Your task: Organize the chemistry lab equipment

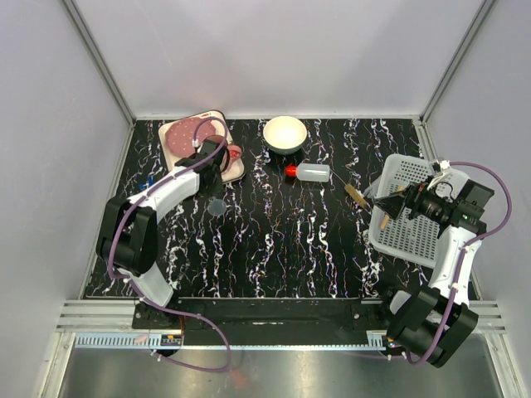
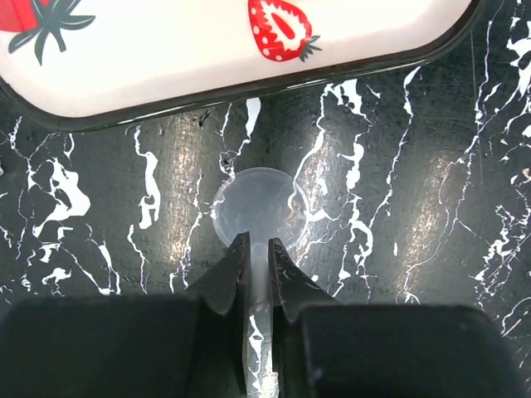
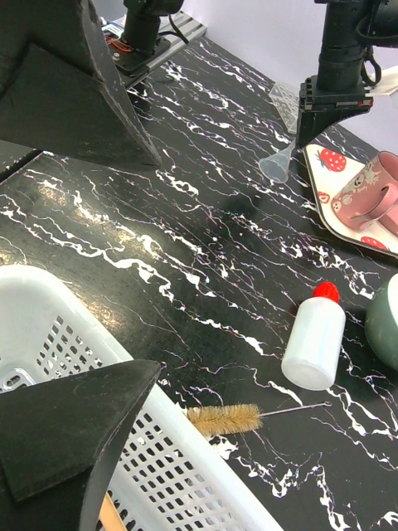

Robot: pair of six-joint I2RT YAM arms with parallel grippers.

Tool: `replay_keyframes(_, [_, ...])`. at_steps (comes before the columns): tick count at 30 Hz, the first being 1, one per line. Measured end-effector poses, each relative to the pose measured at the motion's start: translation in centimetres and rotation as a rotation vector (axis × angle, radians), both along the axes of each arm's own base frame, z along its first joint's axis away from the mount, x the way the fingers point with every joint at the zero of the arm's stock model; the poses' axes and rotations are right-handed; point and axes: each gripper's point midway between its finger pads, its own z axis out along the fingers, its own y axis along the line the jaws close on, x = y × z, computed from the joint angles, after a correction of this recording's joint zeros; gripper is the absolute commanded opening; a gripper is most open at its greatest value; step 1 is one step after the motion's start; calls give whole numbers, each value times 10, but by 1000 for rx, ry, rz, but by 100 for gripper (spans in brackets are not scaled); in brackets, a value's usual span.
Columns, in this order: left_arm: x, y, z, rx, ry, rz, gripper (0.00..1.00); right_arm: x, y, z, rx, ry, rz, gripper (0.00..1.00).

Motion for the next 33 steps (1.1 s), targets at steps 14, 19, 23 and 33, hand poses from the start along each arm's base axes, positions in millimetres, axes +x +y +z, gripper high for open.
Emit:
replay_keyframes(14, [-45, -51, 45, -357, -94, -213, 0, -5, 7, 5, -2, -43, 47, 100])
replay_keyframes(19, [-81, -102, 68, -700, -193, -360, 0, -14, 34, -3, -33, -35, 158, 100])
replay_keyframes(23, [-115, -146, 77, -890, -185, -477, 0, -24, 75, -8, -93, -7, 344, 100])
replay_keyframes(33, [-147, -218, 158, -1358, -276, -681, 0, -51, 110, 13, -256, -248, 712, 100])
